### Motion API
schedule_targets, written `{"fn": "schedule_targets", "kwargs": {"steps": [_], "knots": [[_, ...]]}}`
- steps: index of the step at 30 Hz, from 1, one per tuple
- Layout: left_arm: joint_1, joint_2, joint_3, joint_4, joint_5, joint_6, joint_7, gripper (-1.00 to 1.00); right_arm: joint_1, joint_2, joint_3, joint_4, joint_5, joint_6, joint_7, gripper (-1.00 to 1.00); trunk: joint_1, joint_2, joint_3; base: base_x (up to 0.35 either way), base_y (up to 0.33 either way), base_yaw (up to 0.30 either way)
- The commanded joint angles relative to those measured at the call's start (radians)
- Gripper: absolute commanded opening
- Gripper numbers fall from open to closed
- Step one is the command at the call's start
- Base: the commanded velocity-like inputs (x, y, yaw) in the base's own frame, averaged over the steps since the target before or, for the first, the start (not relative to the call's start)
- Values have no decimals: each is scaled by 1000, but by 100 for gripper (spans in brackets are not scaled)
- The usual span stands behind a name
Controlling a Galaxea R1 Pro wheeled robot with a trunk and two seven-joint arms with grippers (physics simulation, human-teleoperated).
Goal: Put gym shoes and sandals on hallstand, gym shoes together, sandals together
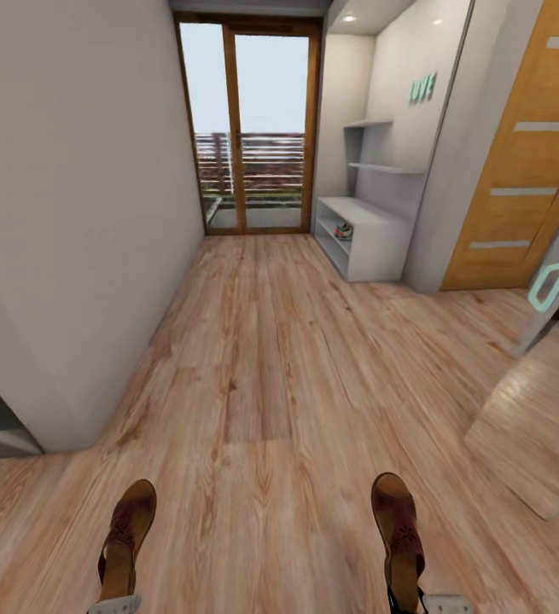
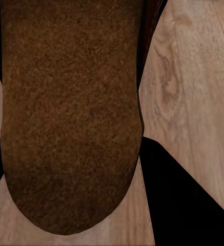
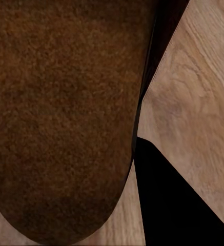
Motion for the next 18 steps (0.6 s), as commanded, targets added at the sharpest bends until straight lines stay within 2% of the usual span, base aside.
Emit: {"fn": "schedule_targets", "kwargs": {"steps": [1,18], "knots": [[-1,0,9,1,-12,-3,-3,-100,-1,1,-8,-1,-3,-2,10,-100,0,0,-1,339,0,0],[-1,0,9,1,-12,-3,-3,-100,-1,1,-8,0,-3,-2,10,-100,0,0,-1,339,0,0]]}}
